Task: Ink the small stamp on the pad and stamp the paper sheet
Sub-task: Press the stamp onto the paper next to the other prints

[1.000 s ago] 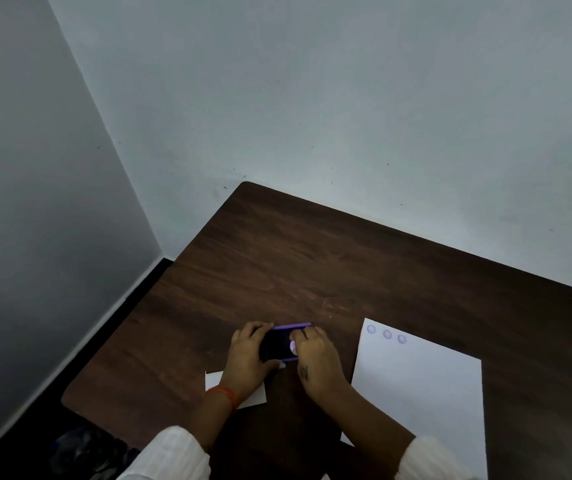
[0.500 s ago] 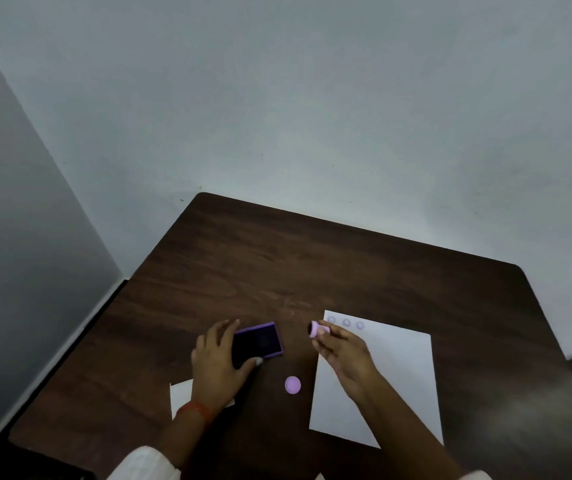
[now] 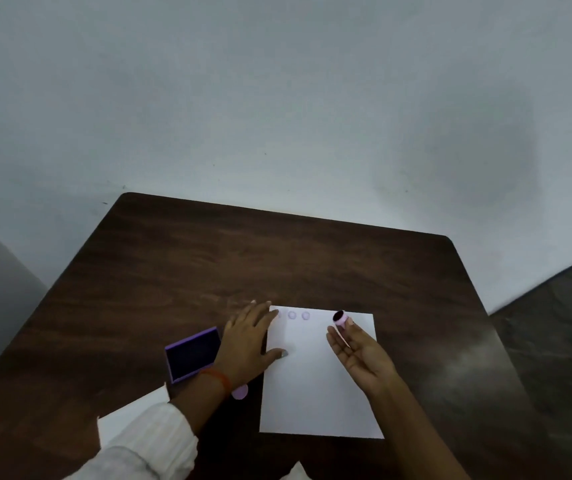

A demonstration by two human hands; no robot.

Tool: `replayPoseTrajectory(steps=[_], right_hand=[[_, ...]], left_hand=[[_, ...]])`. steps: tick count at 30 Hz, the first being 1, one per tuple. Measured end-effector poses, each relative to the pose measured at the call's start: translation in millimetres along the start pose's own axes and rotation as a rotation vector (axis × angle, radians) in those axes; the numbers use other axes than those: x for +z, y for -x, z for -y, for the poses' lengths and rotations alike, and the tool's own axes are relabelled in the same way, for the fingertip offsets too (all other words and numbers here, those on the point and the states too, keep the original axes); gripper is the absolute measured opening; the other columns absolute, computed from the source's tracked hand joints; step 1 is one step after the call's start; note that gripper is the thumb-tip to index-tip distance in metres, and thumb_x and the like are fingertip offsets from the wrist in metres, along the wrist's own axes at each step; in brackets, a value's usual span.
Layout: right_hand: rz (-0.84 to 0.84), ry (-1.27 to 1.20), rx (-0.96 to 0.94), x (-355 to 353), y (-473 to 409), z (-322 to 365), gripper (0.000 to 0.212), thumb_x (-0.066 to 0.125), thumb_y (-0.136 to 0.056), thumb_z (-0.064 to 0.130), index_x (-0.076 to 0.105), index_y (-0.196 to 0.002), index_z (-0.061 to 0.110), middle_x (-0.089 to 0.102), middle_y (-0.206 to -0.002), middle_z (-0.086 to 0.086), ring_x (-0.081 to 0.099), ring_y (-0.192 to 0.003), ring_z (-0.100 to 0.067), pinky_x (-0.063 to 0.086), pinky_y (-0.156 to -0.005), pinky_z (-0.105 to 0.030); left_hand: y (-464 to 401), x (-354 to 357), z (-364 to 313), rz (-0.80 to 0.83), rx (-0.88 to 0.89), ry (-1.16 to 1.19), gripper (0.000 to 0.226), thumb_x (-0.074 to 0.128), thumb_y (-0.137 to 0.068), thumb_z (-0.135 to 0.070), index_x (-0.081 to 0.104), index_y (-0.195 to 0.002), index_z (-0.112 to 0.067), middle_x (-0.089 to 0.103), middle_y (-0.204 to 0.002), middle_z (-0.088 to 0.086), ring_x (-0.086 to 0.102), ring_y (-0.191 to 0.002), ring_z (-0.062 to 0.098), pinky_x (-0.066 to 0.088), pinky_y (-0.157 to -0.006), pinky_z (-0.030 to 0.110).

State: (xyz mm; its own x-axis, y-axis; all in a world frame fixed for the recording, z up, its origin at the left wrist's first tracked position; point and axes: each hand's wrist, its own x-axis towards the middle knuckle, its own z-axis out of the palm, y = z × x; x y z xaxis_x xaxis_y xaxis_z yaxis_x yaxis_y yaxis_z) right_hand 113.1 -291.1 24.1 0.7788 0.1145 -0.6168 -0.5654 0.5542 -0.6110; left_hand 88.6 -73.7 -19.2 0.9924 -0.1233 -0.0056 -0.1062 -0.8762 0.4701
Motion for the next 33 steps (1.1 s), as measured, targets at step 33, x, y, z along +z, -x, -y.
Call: replayPoseTrajectory(steps=[33], right_hand=[[-0.188,1.892,-0.509,24,-68,-14,0.027,0.053,-0.091,0.027,0.049,-0.115,0.015,0.056,-0.122,-0.009,0.064,-0.091,-0.022,0.046,-0.074,-0.022]], left_hand=[[-34,28,6,0.191,0.01,0.002,0.096,0.059,-0.072,-0.063,0.015,-0.145,-0.018,0.013,-0.157,0.0,0.004,-0.145,0.017,0.0,-0.119,0.037]])
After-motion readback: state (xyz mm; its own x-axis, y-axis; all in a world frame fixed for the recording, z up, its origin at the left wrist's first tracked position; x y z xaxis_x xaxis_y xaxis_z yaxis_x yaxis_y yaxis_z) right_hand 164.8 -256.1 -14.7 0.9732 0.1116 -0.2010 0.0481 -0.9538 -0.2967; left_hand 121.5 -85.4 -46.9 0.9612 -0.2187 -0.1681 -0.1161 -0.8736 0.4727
